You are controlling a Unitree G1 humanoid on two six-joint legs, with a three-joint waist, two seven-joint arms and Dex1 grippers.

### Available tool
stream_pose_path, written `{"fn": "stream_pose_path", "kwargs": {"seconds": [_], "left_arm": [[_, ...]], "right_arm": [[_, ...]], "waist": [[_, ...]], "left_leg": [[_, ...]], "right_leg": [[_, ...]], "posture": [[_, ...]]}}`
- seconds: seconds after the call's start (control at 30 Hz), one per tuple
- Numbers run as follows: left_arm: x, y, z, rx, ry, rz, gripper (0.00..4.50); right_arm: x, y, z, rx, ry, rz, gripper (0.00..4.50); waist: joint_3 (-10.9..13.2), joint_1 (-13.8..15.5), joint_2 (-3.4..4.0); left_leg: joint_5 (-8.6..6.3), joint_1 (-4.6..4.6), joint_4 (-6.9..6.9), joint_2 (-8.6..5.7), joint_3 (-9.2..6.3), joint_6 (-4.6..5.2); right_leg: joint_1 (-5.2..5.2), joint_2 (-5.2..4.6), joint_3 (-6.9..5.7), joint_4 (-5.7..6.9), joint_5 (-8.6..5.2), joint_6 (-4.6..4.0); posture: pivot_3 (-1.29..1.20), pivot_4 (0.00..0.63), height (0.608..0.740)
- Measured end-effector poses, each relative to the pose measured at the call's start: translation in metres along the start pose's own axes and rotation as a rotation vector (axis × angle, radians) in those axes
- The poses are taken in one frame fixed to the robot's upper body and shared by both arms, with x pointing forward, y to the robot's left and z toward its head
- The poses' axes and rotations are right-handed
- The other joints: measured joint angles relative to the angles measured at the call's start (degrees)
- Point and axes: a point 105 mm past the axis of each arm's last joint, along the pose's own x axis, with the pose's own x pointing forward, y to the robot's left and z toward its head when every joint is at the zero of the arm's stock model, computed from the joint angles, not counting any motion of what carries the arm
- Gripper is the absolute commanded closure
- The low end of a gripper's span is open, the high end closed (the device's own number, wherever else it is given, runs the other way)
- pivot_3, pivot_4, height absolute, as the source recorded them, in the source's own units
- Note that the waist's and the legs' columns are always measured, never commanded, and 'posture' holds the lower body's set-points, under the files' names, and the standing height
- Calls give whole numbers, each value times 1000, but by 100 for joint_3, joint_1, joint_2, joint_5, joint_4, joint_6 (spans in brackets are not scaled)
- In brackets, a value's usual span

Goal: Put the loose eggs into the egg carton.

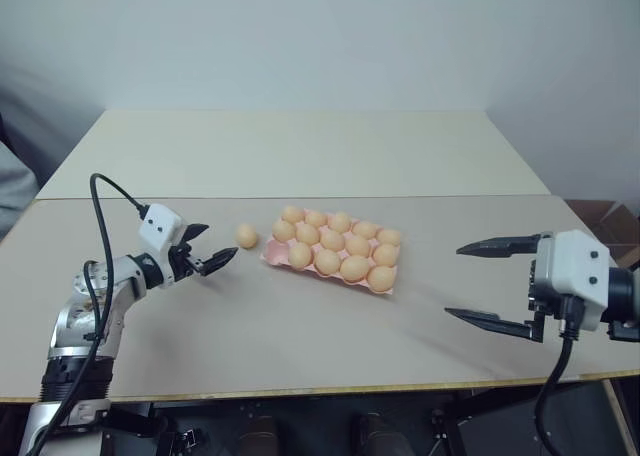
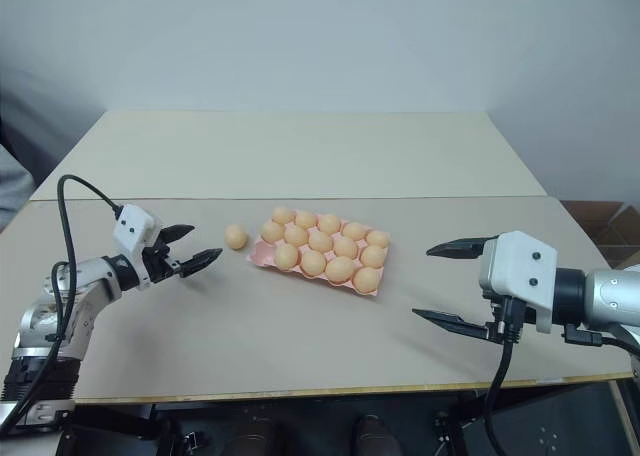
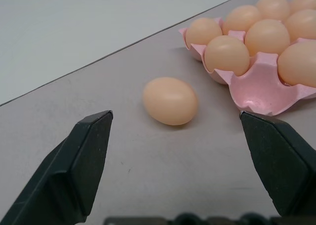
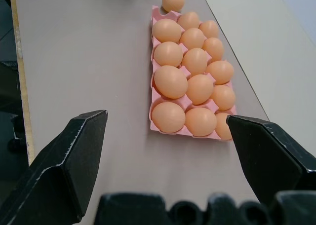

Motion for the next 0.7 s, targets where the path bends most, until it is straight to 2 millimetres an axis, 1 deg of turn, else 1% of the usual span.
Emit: {"fn": "stream_pose_path", "kwargs": {"seconds": [0.1,0.23,0.37,0.5,0.6,0.7], "left_arm": [[2,-1,1,2,-3,-2,25],[16,-6,7,7,-16,-26,25],[40,-9,1,-5,6,-49,25],[62,-8,-5,2,35,-48,25],[71,-6,-7,7,39,-41,25],[79,-6,-16,-1,54,-41,25]], "right_arm": [[0,1,-2,5,6,1,0],[0,1,-1,3,6,-8,0],[1,-1,-1,-1,8,-22,0],[1,-1,-1,-2,6,-28,0],[1,-1,-1,-1,6,-29,0],[2,1,-2,1,9,-24,0]], "waist": [[0,6,0],[0,37,-1],[-1,31,-3],[-1,18,-4],[-1,2,-4],[-1,6,-5]], "left_leg": [[0,0,2,0,0,0],[0,1,6,-3,0,0],[1,-1,7,-5,0,1],[0,-6,5,-5,-2,1],[0,-6,4,-5,-1,1],[0,-7,4,-5,-2,1]], "right_leg": [[1,0,0,0,-8,-14],[5,-2,0,1,-8,-16],[5,-1,1,1,2,1],[3,0,0,-2,7,9],[2,0,1,-3,7,10],[2,0,0,-3,7,11]], "posture": [[0,150,740],[0,150,740],[0,150,740],[0,150,740],[0,150,740],[0,150,740]]}}
